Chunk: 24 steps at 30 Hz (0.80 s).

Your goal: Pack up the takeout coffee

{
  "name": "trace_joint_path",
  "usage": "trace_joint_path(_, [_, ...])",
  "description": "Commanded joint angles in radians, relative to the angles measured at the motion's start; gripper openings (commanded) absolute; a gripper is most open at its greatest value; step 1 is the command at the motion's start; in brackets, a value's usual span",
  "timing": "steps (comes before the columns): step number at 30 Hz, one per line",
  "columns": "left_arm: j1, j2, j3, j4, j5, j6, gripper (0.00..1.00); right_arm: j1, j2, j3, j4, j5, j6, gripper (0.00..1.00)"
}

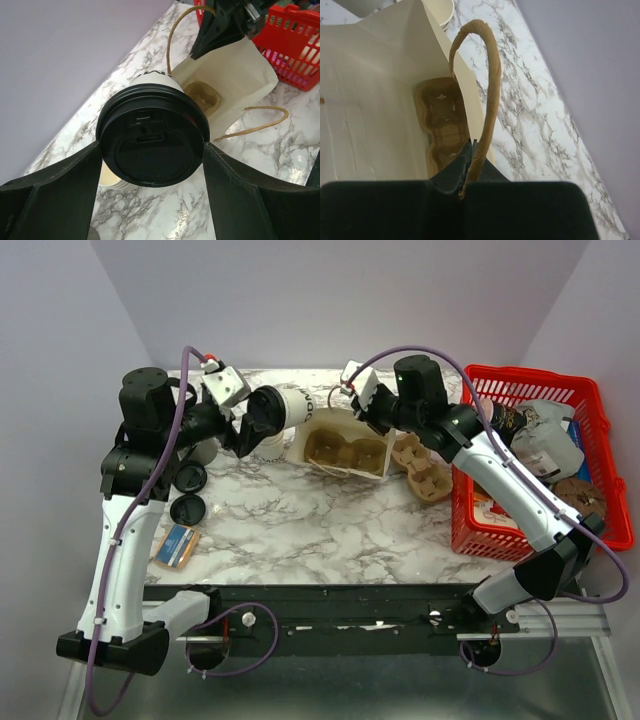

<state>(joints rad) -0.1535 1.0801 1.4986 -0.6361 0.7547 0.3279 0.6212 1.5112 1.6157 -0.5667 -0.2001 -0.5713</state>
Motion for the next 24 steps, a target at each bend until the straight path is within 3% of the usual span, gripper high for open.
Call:
trace_joint_path(1, [-0.014,0.030,0.034,-0.045,0.132,0.092,0.00,0.008,0.000,-0.025,-0.015,-0.039,0.028,0.00])
trace_joint_path(11, [-0.093,0.076,0.032,-0.161,0.160,0.331,0.00,0.014,0.001,-0.028,-0.044,-0.074,0.053,0.01])
trace_joint_path(19, [-0.267,0.127,0.018,-0.238,-0.047,0.575,0.00,0.023,-0.026,-0.056,-0.065,-0.087,0.074,0.01])
trace_joint_path(24, [-0.311,0.129,0.012,-0.283,-0.113,0.672,0.00,0.063,-0.104,-0.141,-0.047,-0.087,0.082,0.00])
